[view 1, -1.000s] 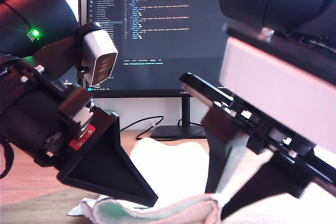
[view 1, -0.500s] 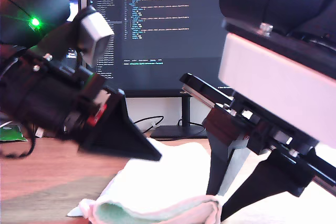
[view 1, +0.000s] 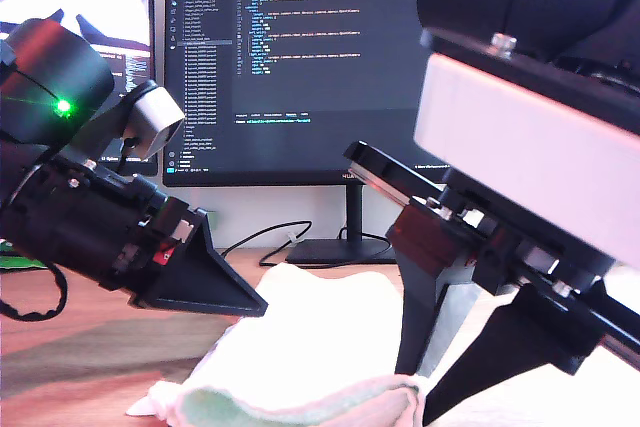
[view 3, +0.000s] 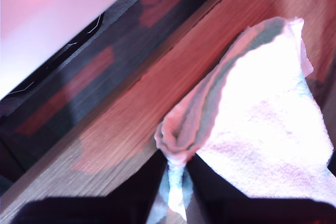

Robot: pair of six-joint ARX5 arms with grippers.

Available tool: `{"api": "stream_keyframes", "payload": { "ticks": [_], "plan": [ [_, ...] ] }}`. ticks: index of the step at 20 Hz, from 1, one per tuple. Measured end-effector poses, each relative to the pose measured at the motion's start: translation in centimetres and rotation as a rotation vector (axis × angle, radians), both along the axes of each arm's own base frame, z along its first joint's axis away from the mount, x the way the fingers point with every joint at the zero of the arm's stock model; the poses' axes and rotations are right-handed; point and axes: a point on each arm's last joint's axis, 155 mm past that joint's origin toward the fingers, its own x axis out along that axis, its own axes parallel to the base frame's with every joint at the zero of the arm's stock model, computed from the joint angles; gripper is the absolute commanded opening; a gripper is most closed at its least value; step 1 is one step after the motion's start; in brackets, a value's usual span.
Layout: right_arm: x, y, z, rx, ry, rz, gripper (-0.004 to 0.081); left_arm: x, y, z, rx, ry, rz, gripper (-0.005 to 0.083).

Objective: Fold the tea towel to a neat square and place it to the right

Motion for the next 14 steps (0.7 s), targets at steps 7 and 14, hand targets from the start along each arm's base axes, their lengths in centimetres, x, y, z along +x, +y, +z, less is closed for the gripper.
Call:
{"api": "stream_keyframes", "payload": {
  "ticks": [7,14],
  "plan": [
    [-0.3,0.1,0.0,0.003,0.011,0.007,-0.0011,1.6,-1.0,2.0,-0.044,-0.075,-0.012,-0.0020],
    [-0.3,0.1,0.0,0.010,0.027,-0.013,-0.0011,1.8,-0.9,-1.1,-0.004,-0.003,-0.011,-0.0020]
  ]
}}
